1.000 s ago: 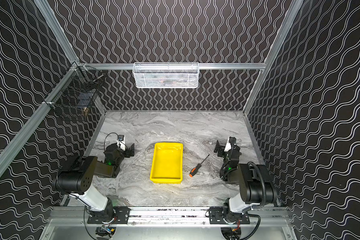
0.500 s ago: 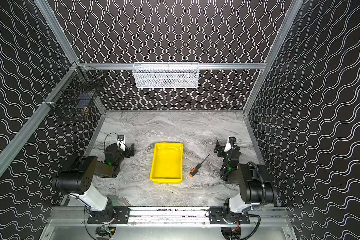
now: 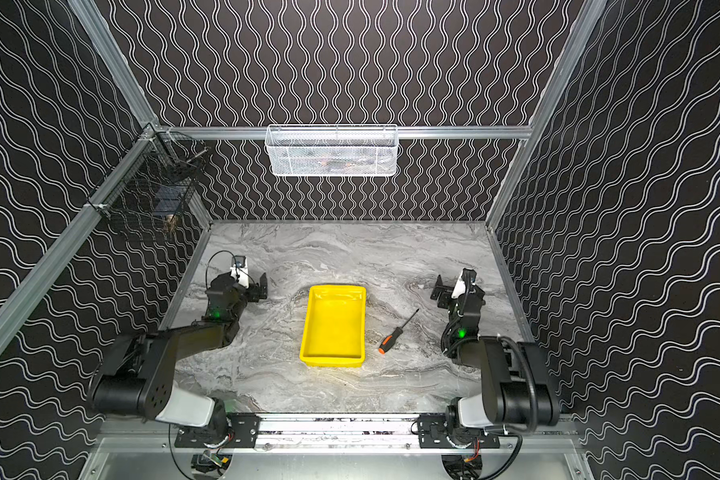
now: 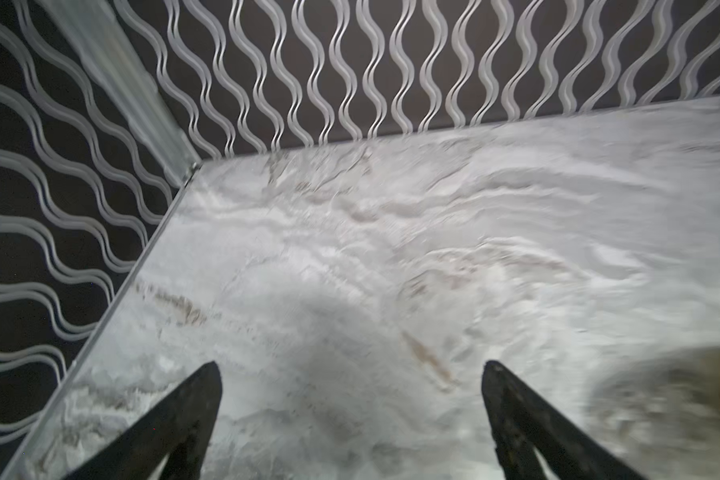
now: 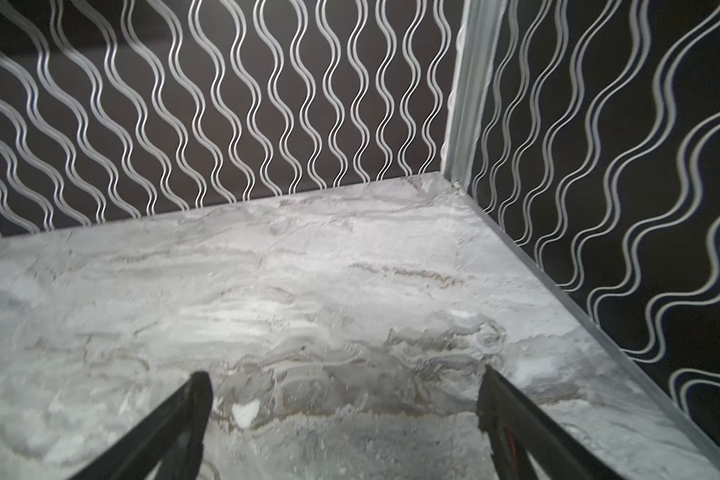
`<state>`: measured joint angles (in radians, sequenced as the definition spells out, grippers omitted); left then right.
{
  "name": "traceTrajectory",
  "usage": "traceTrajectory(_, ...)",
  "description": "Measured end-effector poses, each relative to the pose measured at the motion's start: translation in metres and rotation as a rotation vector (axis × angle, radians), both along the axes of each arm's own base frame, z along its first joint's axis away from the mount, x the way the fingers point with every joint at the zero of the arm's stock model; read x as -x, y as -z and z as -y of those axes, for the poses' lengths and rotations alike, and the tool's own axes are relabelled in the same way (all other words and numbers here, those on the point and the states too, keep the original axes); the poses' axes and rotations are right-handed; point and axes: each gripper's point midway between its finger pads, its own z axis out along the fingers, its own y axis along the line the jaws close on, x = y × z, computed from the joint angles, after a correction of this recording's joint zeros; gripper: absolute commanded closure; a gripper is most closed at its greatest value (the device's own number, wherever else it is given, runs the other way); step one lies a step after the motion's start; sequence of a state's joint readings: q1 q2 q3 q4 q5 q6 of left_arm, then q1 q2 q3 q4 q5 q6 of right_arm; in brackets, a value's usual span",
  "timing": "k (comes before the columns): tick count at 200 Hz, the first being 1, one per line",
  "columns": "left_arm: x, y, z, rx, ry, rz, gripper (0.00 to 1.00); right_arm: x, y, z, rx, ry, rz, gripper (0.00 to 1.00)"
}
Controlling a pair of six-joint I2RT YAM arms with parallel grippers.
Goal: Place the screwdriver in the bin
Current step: 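Lift both arms and move the right gripper over the screwdriver handle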
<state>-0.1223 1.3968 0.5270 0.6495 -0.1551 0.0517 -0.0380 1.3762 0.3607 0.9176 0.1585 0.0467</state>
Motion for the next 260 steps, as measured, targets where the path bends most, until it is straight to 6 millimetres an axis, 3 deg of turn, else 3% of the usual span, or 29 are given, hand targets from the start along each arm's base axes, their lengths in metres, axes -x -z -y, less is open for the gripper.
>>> traceTrajectory(25, 0.011, -0.069, 0.002, 0.074, -0.042, 0.099, 0.01, -0.007, -0.046, 0.003, -0.077, 0.034, 0.032, 0.00)
traceTrajectory(44, 0.022, -0.112, 0.000, 0.169, -0.075, 0.145, 0.01, -0.010, -0.068, -0.005, -0.137, 0.018, 0.013, 0.02)
traceTrajectory(64, 0.029, -0.139, -0.006, 0.226, -0.126, 0.121, 0.01, -0.012, -0.091, -0.021, -0.181, -0.026, -0.028, 0.04)
traceTrajectory(90, 0.028, -0.153, -0.011, 0.242, -0.182, 0.003, 0.01, -0.008, -0.105, -0.041, -0.219, -0.095, -0.110, 0.06)
traceTrajectory(104, 0.025, -0.147, -0.007, 0.231, -0.181, -0.095, 0.01, -0.001, -0.105, -0.056, -0.246, -0.131, -0.159, 0.08)
traceTrajectory(121, 0.026, -0.126, 0.006, 0.229, -0.128, -0.250, 0.01, 0.008, -0.101, -0.082, -0.284, -0.200, -0.225, 0.07)
traceTrajectory(153, 0.050, -0.087, 0.032, 0.268, 0.000, -0.455, 0.01, 0.032, -0.082, -0.125, -0.338, -0.275, -0.374, 0.06)
traceTrajectory(199, 0.073, -0.031, 0.043, 0.272, 0.060, -0.631, 0.01, 0.072, -0.036, -0.161, -0.431, -0.259, -0.618, 0.04)
traceTrajectory(260, 0.079, -0.023, 0.048, 0.294, 0.089, -0.656, 0.01, 0.111, 0.020, -0.180, -0.483, -0.188, -0.840, 0.04)
